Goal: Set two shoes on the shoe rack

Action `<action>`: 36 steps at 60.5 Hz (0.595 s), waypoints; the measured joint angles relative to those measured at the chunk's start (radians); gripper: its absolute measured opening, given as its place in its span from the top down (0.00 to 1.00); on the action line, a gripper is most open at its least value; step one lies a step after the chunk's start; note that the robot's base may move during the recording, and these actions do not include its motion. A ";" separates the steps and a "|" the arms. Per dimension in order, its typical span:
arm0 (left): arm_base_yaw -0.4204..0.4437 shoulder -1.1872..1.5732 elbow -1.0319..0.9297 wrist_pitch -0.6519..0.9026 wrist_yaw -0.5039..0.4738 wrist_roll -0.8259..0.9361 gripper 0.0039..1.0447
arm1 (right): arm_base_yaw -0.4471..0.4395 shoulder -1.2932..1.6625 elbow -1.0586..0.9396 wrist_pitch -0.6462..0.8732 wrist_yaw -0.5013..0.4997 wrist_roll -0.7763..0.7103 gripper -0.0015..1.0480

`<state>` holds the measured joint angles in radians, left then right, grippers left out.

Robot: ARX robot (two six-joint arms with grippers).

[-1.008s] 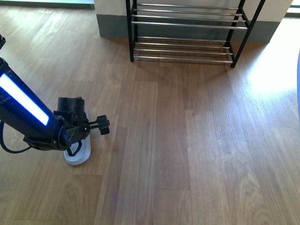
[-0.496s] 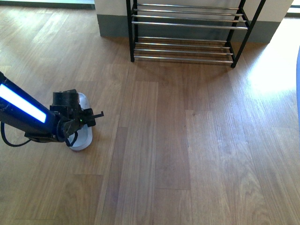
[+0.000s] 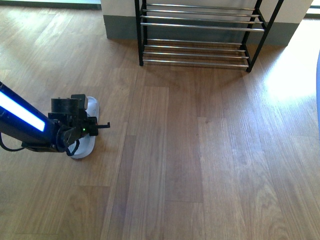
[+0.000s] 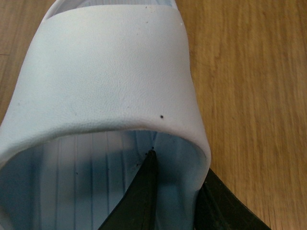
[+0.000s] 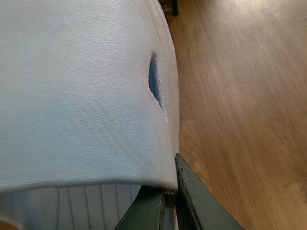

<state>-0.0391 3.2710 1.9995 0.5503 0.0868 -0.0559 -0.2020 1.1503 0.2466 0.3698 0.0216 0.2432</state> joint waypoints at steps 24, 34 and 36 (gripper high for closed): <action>0.010 -0.212 -0.357 0.159 0.087 0.114 0.98 | 0.000 0.000 0.000 0.000 0.000 0.000 0.99; -0.014 -0.419 -0.608 0.247 0.031 0.119 0.98 | 0.000 0.000 0.000 0.000 0.000 0.000 0.99; -0.036 -0.485 -0.694 0.275 -0.024 0.109 0.98 | 0.000 -0.001 0.000 0.000 0.002 0.000 0.99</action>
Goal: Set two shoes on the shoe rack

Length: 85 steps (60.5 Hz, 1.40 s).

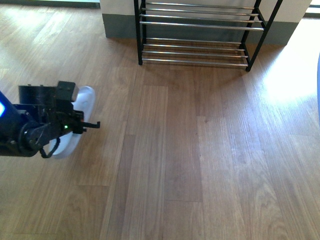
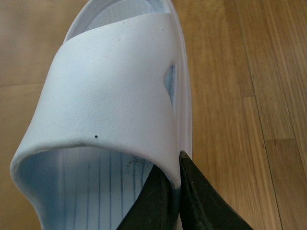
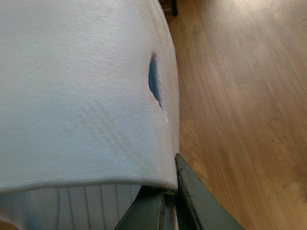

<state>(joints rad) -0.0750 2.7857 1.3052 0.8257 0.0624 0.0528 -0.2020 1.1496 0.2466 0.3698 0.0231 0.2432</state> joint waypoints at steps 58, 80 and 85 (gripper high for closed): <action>-0.267 -1.847 -0.982 -0.599 -0.502 0.034 0.98 | 0.002 0.000 0.000 0.000 -0.002 0.000 0.99; -0.282 -1.876 -0.992 -0.610 -0.508 0.013 0.98 | 0.002 0.000 0.000 0.000 -0.002 0.000 0.99; -0.282 -1.876 -0.992 -0.610 -0.508 0.012 0.98 | 0.002 0.000 0.000 0.000 -0.002 0.000 0.99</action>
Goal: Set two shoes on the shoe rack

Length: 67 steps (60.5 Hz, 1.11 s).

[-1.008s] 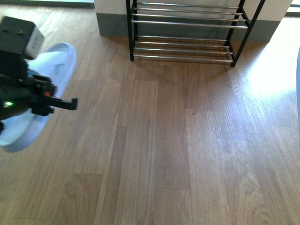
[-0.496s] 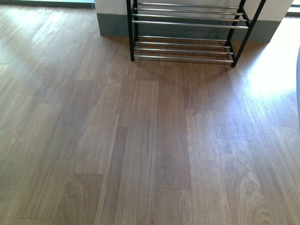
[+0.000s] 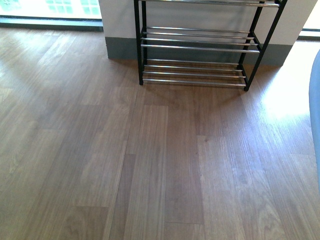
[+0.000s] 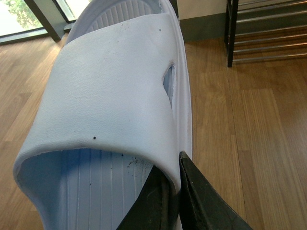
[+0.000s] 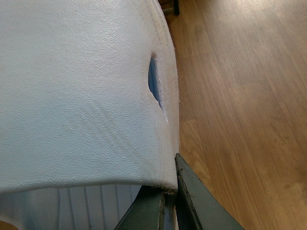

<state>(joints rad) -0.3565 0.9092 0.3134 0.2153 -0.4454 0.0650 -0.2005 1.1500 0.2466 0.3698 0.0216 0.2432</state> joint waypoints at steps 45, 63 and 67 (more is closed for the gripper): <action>-0.003 -0.002 0.000 0.000 0.000 -0.003 0.98 | -0.002 0.000 0.000 0.000 0.001 0.000 0.99; -0.002 -0.003 -0.001 0.000 0.000 -0.003 0.98 | 0.000 -0.003 -0.001 0.000 -0.003 0.000 0.99; -0.002 -0.003 -0.002 0.000 -0.001 -0.003 0.98 | 0.000 -0.001 -0.001 0.000 -0.004 0.000 0.99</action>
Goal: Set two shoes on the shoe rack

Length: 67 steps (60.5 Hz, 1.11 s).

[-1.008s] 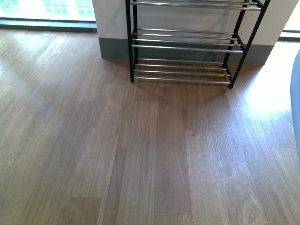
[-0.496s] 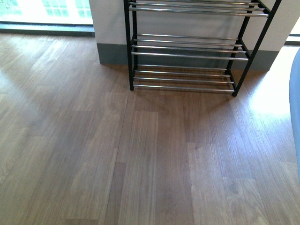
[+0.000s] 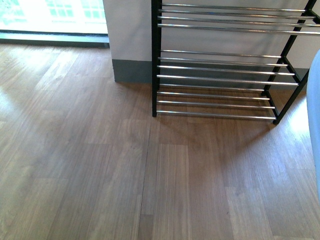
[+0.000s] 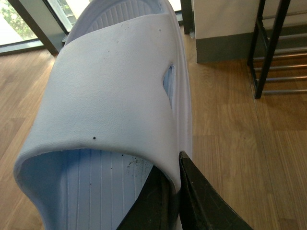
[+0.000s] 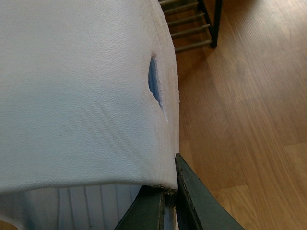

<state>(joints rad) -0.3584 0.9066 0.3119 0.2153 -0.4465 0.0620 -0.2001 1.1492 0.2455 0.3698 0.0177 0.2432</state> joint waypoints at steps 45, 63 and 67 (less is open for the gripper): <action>0.000 -0.002 0.000 0.000 0.001 0.000 0.98 | 0.000 -0.002 0.000 0.000 0.004 0.000 0.99; 0.001 -0.002 -0.001 0.000 -0.002 0.000 0.98 | 0.002 0.000 0.000 0.000 -0.002 0.000 0.99; 0.001 -0.002 -0.001 0.000 0.000 0.000 0.98 | 0.002 0.001 0.000 0.000 0.001 0.000 0.99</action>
<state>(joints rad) -0.3576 0.9047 0.3107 0.2150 -0.4465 0.0620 -0.1986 1.1503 0.2455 0.3698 0.0189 0.2432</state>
